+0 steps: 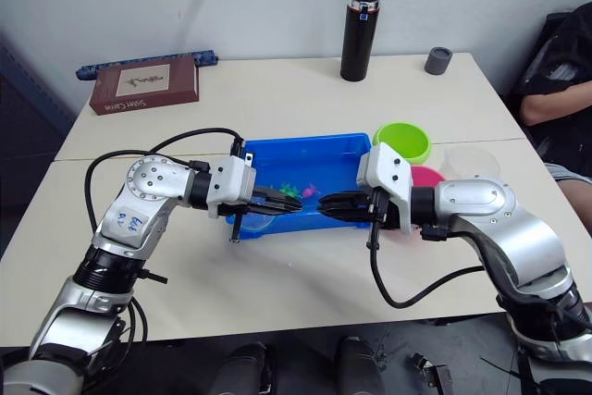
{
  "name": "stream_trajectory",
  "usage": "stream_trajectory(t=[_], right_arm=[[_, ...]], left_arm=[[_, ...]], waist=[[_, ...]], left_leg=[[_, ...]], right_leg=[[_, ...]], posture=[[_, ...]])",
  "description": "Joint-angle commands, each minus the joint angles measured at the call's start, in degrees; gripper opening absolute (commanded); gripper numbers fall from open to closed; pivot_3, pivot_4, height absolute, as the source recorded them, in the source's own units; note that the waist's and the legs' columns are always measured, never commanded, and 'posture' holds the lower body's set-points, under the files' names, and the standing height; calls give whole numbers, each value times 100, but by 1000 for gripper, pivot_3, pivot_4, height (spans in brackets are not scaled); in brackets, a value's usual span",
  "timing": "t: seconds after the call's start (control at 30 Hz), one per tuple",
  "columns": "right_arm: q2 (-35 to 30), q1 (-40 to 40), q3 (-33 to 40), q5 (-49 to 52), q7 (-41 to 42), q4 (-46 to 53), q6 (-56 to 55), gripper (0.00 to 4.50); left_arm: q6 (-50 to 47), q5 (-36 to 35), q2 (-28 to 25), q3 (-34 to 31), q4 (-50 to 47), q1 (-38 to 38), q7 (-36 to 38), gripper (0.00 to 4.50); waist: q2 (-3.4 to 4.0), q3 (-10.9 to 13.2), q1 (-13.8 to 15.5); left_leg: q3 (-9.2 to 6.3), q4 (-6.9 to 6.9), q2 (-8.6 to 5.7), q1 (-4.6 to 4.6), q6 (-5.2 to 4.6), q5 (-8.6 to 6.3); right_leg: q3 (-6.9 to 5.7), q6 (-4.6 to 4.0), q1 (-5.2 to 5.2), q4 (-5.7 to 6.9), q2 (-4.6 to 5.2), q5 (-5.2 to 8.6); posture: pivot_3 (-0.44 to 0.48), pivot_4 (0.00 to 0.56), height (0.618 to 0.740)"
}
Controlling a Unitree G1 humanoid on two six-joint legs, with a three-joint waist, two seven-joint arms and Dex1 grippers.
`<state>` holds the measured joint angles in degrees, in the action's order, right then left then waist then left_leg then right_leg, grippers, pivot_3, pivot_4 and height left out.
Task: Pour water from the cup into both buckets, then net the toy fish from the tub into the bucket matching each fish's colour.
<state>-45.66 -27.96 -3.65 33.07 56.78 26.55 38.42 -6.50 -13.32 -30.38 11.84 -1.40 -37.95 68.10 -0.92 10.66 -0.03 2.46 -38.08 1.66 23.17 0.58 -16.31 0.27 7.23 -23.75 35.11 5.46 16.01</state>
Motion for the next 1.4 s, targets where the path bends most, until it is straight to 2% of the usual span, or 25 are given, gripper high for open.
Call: stream_trajectory(t=[0.03,0.1,0.2,0.33,0.6,0.93,1.03,1.2,1.4], right_arm=[[-113,32,163,-24,47,49,-91,66],[-112,23,150,-25,41,56,-92,66],[-103,0,133,-38,40,43,-98,0],[-93,-15,117,-58,31,25,-100,0],[-73,72,58,-214,51,-136,-233,0],[13,140,136,-587,38,-779,-621,0],[51,86,174,-624,12,-886,-700,0],[58,-150,269,-763,-6,-1302,-891,0],[-6,-311,347,-1033,28,-1940,-1227,0]], left_arm=[[85,-2,6,-68,-49,-92,-72,0],[13,-56,15,-74,-55,-88,-55,0],[-39,-71,43,-114,-23,-111,-118,967],[84,26,27,-63,-48,-120,-131,2650],[-12,-89,73,-114,-211,-93,-212,2650],[-286,-230,-11,-504,-328,-261,-570,2650],[-487,-317,-42,-740,-287,-319,-778,2650],[-854,-449,45,-1330,140,-656,-1515,2650],[-1079,-406,155,-1719,222,-492,-2284,2650]], waist=[[0,0,0],[0,0,0],[0,0,0],[0,0,-1],[0,0,0],[0,0,-7],[0,0,-5],[-2,1,-3],[-2,1,-2]], left_leg=[[0,0,0,0,0,0],[0,0,0,0,0,0],[0,0,0,0,0,0],[0,0,0,0,0,0],[0,0,0,0,0,0],[0,-2,0,-1,0,0],[0,-1,0,-1,0,0],[0,-8,0,0,0,0],[1,-6,0,-1,1,1]], right_leg=[[0,0,0,0,0,0],[0,0,0,0,0,0],[0,0,0,1,0,0],[0,0,0,0,0,0],[0,0,0,-1,0,0],[0,0,0,0,-1,0],[0,0,0,1,-2,0],[0,2,0,3,-1,-1],[0,3,2,25,-1,-2]], posture=[[0,150,740],[0,150,740],[0,150,740],[0,150,740],[0,150,740],[0,150,740],[0,150,740],[0,150,740],[0,150,740]])
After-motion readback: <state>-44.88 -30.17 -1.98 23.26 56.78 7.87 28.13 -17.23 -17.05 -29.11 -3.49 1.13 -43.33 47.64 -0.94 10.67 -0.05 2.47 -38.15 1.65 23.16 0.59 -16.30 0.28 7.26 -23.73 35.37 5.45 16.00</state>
